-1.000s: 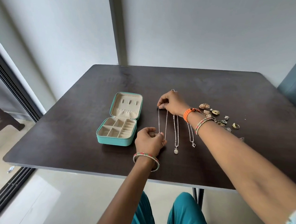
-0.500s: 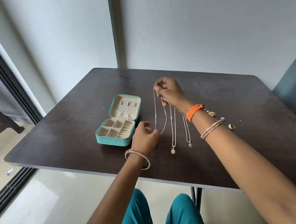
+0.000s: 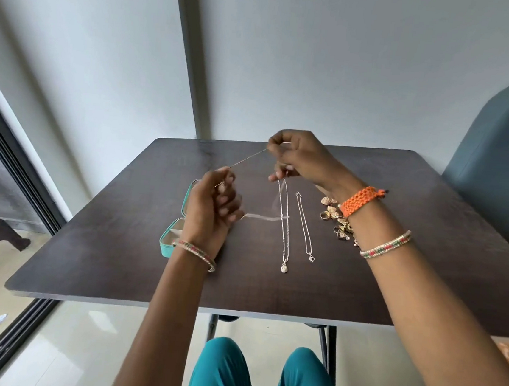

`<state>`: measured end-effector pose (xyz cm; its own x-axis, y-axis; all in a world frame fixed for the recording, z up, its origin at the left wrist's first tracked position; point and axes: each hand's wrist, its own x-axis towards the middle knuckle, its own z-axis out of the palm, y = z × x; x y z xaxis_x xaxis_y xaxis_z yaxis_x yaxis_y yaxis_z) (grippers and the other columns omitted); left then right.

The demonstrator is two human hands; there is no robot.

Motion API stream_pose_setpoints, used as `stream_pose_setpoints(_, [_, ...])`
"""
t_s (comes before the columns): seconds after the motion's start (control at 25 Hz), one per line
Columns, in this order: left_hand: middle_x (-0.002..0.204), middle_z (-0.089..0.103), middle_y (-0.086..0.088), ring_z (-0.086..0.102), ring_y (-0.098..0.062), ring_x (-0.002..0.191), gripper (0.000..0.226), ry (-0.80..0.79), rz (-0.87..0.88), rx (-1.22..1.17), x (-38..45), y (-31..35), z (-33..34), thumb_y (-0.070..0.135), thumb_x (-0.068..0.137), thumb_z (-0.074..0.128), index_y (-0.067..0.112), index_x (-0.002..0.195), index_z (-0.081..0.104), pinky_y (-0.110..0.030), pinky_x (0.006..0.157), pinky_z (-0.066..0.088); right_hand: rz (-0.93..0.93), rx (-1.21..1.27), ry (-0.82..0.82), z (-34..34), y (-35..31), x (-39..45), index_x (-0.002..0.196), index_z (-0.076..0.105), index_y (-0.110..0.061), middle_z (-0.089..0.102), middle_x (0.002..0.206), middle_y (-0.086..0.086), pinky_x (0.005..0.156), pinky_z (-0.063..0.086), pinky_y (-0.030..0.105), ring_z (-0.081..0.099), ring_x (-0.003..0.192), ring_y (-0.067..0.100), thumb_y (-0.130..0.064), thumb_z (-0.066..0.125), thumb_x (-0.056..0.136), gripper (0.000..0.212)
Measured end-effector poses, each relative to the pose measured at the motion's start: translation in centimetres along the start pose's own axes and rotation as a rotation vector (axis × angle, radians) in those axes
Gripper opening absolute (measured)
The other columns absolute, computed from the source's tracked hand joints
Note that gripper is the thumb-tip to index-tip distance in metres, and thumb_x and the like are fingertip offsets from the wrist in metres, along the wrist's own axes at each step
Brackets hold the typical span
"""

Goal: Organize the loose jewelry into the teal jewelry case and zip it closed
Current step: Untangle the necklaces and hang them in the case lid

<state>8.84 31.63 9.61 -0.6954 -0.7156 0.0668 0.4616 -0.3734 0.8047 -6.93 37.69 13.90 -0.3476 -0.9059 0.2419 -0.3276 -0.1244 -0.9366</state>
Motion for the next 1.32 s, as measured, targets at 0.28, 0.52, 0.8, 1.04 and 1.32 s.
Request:
stream_pose_setpoints(0.28, [0.041, 0.026, 0.009, 0.022, -0.006, 0.032, 0.039, 0.125, -0.010, -0.404, -1.0, 1.4, -3.6, 0.018, 0.091, 0.042, 0.019, 0.052, 0.037, -0.015, 0.031, 0.019, 0.091, 0.987, 0.472, -2.6, 3.1, -4.5, 0.069, 0.042, -0.017, 0.034, 0.044, -0.007, 0.037, 0.033, 0.015, 0.030, 0.038, 0.005, -0.005, 0.045, 0.095, 0.028])
stream_pose_setpoints(0.52, [0.044, 0.027, 0.006, 0.019, -0.004, 0.032, 0.030, -0.114, -0.205, 0.600, -1.7, 1.5, 0.4, 0.020, 0.096, 0.046, 0.011, 0.067, 0.051, -0.010, 0.033, 0.017, 0.203, 0.582, 0.075, 4.9, 2.0, -7.2, 0.097, 0.062, -0.009, 0.062, 0.082, 0.005, 0.078, 0.051, 0.027, 0.060, 0.075, 0.015, -0.016, 0.047, 0.097, 0.016])
stream_pose_setpoints(0.8, [0.042, 0.028, 0.006, 0.019, -0.004, 0.031, 0.030, -0.074, -0.161, 0.678, -2.6, 1.4, 1.0, 0.018, 0.097, 0.044, 0.006, 0.072, 0.053, -0.009, 0.034, 0.016, 0.269, 0.199, 0.117, 6.5, 1.9, -7.9, 0.079, 0.066, -0.021, 0.056, 0.074, -0.006, 0.069, 0.039, 0.025, 0.047, 0.074, 0.010, -0.044, 0.052, 0.092, 0.030])
stream_pose_setpoints(1.04, [0.041, 0.028, 0.009, 0.024, -0.004, 0.030, 0.032, 0.112, -0.181, -0.156, -2.6, 1.1, -2.3, 0.018, 0.093, 0.041, 0.016, 0.062, 0.043, -0.014, 0.031, 0.021, 0.299, 1.036, 0.270, 3.0, 3.7, -10.0, 0.051, 0.048, -0.018, 0.052, 0.057, 0.000, 0.080, 0.045, 0.032, 0.054, 0.065, 0.016, -0.022, 0.047, 0.094, 0.043])
stream_pose_setpoints(1.32, [0.053, 0.056, 0.003, 0.056, -0.006, 0.047, 0.023, 0.276, 0.012, -0.449, -2.9, -1.3, -1.4, 0.015, 0.094, 0.046, 0.010, 0.073, 0.055, -0.019, 0.052, 0.052, 0.298, 0.801, 0.327, 4.4, 2.7, -11.0, 0.075, 0.055, -0.007, 0.051, 0.049, -0.001, 0.071, 0.055, 0.036, 0.061, 0.054, 0.014, -0.010, 0.043, 0.097, 0.025])
